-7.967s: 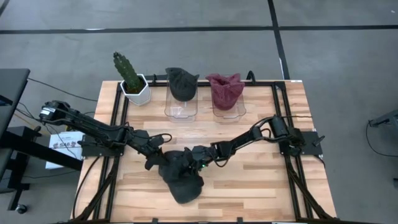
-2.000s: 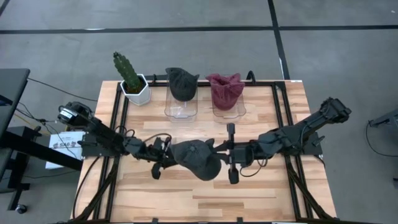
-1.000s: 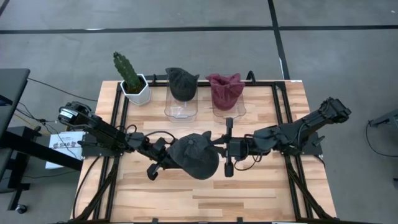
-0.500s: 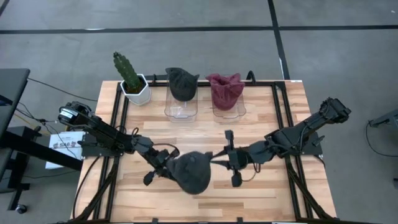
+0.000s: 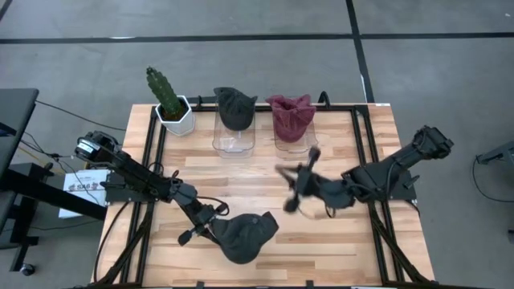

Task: Pick & Place hat
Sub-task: Put the black cap into the left transparent bin

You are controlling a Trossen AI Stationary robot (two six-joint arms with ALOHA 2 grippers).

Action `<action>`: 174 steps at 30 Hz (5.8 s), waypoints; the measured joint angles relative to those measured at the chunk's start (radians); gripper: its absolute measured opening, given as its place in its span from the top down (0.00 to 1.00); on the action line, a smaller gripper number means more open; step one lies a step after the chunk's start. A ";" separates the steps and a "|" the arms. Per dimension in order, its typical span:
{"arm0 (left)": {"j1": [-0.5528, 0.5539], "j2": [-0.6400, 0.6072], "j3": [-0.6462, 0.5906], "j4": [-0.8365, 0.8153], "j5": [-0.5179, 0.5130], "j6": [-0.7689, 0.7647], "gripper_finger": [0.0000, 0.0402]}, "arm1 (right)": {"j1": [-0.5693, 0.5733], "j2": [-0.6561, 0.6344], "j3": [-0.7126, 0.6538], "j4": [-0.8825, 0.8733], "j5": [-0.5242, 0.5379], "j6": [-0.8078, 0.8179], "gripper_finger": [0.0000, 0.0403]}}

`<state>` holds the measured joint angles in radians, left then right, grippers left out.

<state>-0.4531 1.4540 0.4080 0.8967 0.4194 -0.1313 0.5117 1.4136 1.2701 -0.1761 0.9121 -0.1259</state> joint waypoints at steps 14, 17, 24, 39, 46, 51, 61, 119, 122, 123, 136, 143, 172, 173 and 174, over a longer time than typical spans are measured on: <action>0.004 -0.001 0.000 0.001 -0.032 0.004 0.97 | -0.313 0.214 0.000 0.057 0.022 0.215 1.00; 0.013 -0.001 0.000 0.001 -0.034 0.001 0.97 | -0.330 0.295 0.022 0.097 -0.060 0.215 1.00; 0.054 -0.001 0.000 0.000 -0.037 -0.007 0.97 | -0.267 0.462 0.181 0.097 -0.187 0.162 1.00; 0.107 -0.003 -0.010 -0.019 -0.050 -0.027 0.96 | -0.083 0.529 0.311 0.013 -0.228 0.151 1.00; 0.101 -0.003 -0.011 -0.021 -0.056 -0.032 0.96 | -0.098 0.522 0.311 0.016 -0.049 0.079 1.00; 0.077 -0.003 -0.011 -0.017 -0.056 -0.034 0.96 | -0.146 0.522 0.311 -0.003 0.087 0.004 1.00; 0.033 -0.003 -0.011 -0.016 -0.054 -0.033 0.96 | -0.173 0.522 0.311 -0.011 0.324 -0.152 1.00; -0.052 -0.002 -0.011 -0.006 -0.056 -0.039 0.96 | -0.035 0.406 0.311 0.047 -0.155 -0.420 1.00; -0.052 -0.002 -0.011 -0.006 -0.061 -0.056 0.96 | -0.017 0.353 0.311 -0.006 -0.192 -0.369 1.00; -0.052 -0.002 -0.011 -0.006 -0.061 -0.058 0.96 | -0.010 0.337 0.311 -0.037 -0.202 -0.349 1.00; -0.086 -0.002 -0.011 0.035 -0.146 -0.002 0.96 | 0.132 0.288 0.153 -0.142 -0.242 -0.128 1.00; -0.172 -0.002 -0.011 0.042 -0.247 0.003 0.96 | 0.199 0.273 -0.096 0.305 -0.229 -0.169 1.00; -0.313 0.182 -0.010 0.147 -0.401 0.099 0.96 | 0.207 0.425 -0.203 0.770 -0.419 0.205 1.00; -0.311 0.186 -0.010 0.149 -0.401 0.098 0.96 | 0.210 0.425 -0.203 0.774 -0.419 0.205 1.00; -0.310 0.186 -0.009 0.151 -0.401 0.098 0.96 | 0.214 0.425 -0.203 0.776 -0.419 0.205 1.00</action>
<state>-0.7626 1.6404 0.3986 1.0480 0.0184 -0.0334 0.7256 1.8389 1.0676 0.6003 0.4935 0.0792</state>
